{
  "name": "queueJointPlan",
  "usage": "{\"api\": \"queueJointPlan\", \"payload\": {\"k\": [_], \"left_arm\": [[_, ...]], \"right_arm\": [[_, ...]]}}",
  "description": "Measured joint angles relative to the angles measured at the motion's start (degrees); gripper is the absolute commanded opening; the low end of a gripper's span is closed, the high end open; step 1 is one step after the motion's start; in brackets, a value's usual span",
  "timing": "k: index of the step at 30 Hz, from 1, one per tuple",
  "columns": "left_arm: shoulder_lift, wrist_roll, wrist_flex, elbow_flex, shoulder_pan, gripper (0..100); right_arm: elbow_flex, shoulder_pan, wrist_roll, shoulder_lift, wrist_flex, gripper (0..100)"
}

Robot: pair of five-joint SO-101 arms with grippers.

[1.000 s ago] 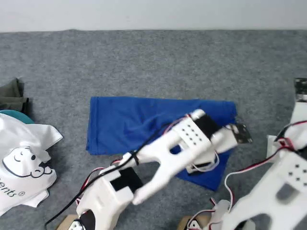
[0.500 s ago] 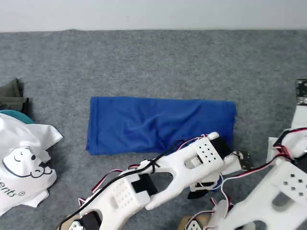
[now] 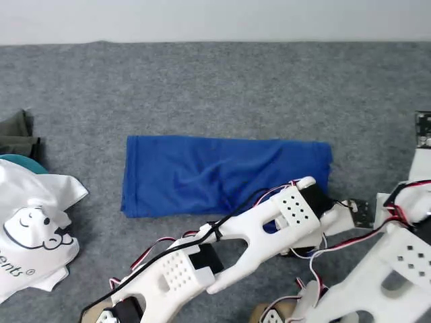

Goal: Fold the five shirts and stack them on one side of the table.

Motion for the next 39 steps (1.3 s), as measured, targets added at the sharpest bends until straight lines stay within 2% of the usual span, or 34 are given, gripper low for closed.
{"api": "queueJointPlan", "payload": {"k": [6, 22, 32, 39], "left_arm": [[0.0, 0.0, 0.0, 0.0, 0.0, 14], [-7.6, 0.0, 0.2, 0.0, 0.0, 14], [6.5, -0.1, 0.2, -3.3, 0.0, 15], [11.0, -0.1, 0.9, -8.7, -1.2, 12]], "right_arm": [[0.0, 0.0, 0.0, 0.0, 0.0, 7.2], [0.0, 0.1, 0.0, 0.0, 0.0, 7.2], [3.4, 0.1, 0.0, 0.0, 0.0, 7.2], [3.4, 0.1, 0.0, 0.0, 0.0, 7.2]]}}
